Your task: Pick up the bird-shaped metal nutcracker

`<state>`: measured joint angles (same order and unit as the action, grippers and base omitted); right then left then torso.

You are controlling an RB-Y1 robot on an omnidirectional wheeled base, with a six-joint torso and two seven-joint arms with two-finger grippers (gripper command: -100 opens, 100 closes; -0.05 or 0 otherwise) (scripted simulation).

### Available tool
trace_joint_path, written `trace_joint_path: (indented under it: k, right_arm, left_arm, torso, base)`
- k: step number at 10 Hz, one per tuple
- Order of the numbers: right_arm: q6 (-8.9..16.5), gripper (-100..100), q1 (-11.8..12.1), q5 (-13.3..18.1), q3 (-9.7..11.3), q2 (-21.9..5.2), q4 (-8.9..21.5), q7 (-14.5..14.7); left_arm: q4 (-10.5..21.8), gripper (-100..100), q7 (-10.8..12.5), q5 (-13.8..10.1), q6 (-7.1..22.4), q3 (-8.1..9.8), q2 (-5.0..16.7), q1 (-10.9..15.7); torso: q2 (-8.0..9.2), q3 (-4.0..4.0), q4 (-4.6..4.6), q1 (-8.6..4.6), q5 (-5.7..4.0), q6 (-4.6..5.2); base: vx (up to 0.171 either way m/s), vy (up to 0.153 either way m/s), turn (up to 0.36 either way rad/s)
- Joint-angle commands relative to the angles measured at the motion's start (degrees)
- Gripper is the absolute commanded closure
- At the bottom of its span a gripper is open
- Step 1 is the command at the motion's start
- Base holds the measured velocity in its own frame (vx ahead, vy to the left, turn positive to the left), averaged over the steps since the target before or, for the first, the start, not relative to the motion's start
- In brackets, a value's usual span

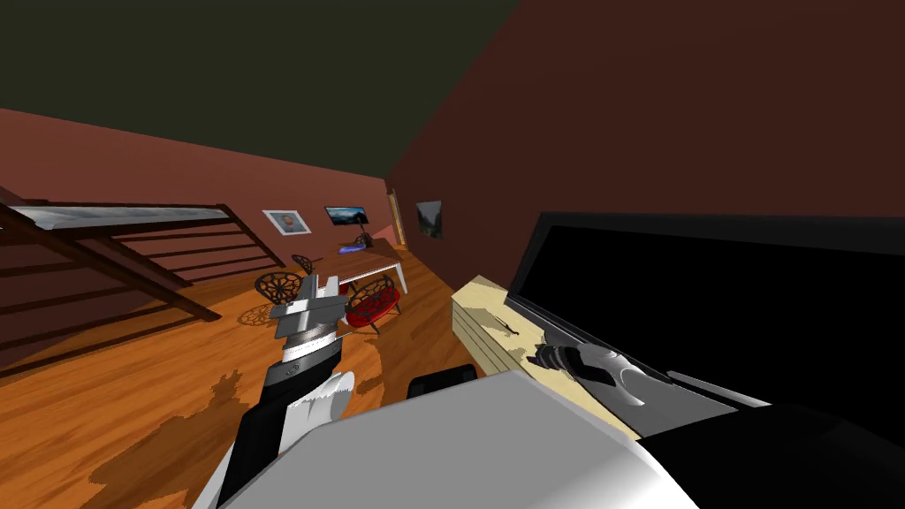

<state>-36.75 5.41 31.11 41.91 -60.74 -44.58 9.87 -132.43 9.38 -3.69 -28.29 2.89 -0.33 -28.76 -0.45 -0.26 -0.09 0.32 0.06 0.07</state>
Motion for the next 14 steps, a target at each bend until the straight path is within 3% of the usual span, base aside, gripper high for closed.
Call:
trace_joint_path:
  k: [1,6,9,10,11,12,13,14]
  right_arm:
    - [-1.1,-100,-1.2,1.4,1.3,-0.3,2.9,0.0]
    - [-3.9,-100,-4.4,5.4,4.7,-0.6,9.1,-0.5]
    - [-5.2,-100,-5.7,7.1,6.0,-0.4,11.4,-0.8]
    - [-4.8,-100,-5.1,6.6,5.6,-0.5,10.6,-0.6]
    - [-4.9,0,-5.2,6.7,5.6,-0.5,10.7,-0.6]
    - [-4.5,-100,-2.3,4.1,2.8,1.4,11.3,0.0]
    - [-4.5,-100,-1.0,4.1,2.4,1.4,11.3,0.0]
    - [-4.2,-100,0.9,1.7,0.3,3.4,12.0,0.6]
  left_arm:
    - [0.0,0,0.0,0.0,0.0,0.0,0.0,0.0]
    - [0.0,0,0.0,0.0,0.0,-0.01,0.0,0.0]
    - [0.0,0,0.0,0.0,0.0,0.0,0.0,0.0]
    - [0.0,0,0.0,0.0,0.0,0.0,0.0,0.0]
    - [0.0,0,0.0,0.0,0.0,0.0,0.0,0.0]
    - [0.0,0,0.0,0.0,0.0,0.0,0.0,0.0]
    - [0.0,0,0.0,0.0,0.0,0.0,0.0,0.0]
    - [0.0,0,0.0,0.0,0.0,0.0,0.0,0.0]
  torso:
    - [0.0,0.0,0.0,0.0,0.0,0.0]
    - [-0.04,-0.03,-0.01,0.09,0.01,-0.06]
    - [0.05,0.03,0.01,0.03,0.0,-0.04]
    - [0.02,0.01,0.0,0.02,0.0,0.0]
    - [0.2,0.1,0.03,-0.06,-0.02,0.04]
    - [0.35,0.19,0.07,-0.1,-0.03,0.05]
    - [0.6,0.33,0.12,-0.28,-0.07,0.0]
    - [0.71,0.4,0.16,-0.35,-0.08,-0.02]
  base:
    - [0.096,0.045,0.143]
    - [0.11,0.059,0.199]
    - [0.097,0.04,0.133]
    - [0.05,0.012,0.025]
    - [0.01,0.003,-0.003]
    - [-0.064,-0.052,0.278]
    - [-0.083,-0.069,0.477]
    - [-0.134,-0.062,0.477]
